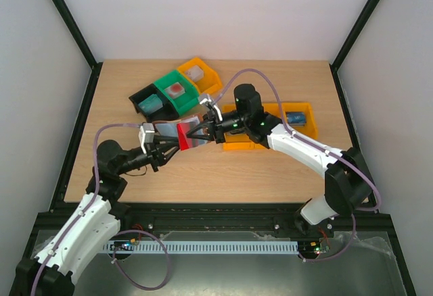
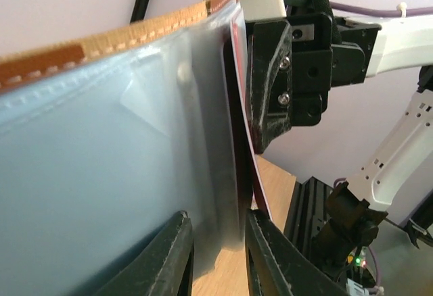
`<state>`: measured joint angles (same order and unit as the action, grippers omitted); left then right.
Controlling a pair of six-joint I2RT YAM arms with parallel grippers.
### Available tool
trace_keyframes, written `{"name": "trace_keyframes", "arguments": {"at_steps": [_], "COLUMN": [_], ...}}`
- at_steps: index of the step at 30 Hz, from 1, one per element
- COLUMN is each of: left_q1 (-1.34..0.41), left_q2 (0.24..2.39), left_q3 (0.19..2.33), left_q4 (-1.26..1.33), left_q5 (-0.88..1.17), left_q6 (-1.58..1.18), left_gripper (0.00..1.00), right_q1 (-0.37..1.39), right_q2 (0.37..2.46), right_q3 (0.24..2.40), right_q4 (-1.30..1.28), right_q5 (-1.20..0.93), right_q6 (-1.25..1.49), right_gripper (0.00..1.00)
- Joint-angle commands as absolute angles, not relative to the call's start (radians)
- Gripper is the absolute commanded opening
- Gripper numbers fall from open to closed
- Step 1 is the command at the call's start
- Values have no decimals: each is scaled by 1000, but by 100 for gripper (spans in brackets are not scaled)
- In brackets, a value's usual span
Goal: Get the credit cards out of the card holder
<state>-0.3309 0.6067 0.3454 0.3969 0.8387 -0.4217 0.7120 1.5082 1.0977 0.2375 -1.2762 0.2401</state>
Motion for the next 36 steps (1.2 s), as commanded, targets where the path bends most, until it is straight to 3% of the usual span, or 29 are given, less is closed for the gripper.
{"name": "trace_keyframes", "arguments": {"at_steps": [1, 7, 11, 14, 18, 21, 23, 25, 36], "left_q1": [-318, -286, -304, -312, -342, -368, -374, -372, -267], "left_q2": [602, 593, 615, 637, 654, 666, 667, 659, 596], "left_q3": [360, 379, 370, 367, 354, 350, 353, 358, 369], "left_q4": [368, 379, 424, 456, 548, 594, 599, 573, 388], "left_q5": [946, 1064, 941, 842, 800, 790, 796, 798, 761], "left_q6": [-360, -342, -407, -442, -500, -524, -520, -506, -459], "left_gripper": [27, 51, 62, 64, 55, 41, 26, 4, 2], "right_q1": [724, 695, 704, 719, 740, 752, 754, 753, 678], "right_q2": [1451, 1443, 1447, 1441, 1444, 1457, 1460, 1456, 1446], "right_q3": [1107, 1116, 1120, 1118, 1124, 1136, 1140, 1137, 1126], "right_q4": [245, 207, 193, 191, 192, 186, 180, 178, 62], "right_q5": [-1303, -1315, -1310, -1307, -1303, -1290, -1288, -1293, -1248], "right_q6": [180, 168, 166, 160, 154, 146, 142, 138, 84], "right_gripper": [2, 2, 2, 2, 2, 2, 2, 2, 10]}}
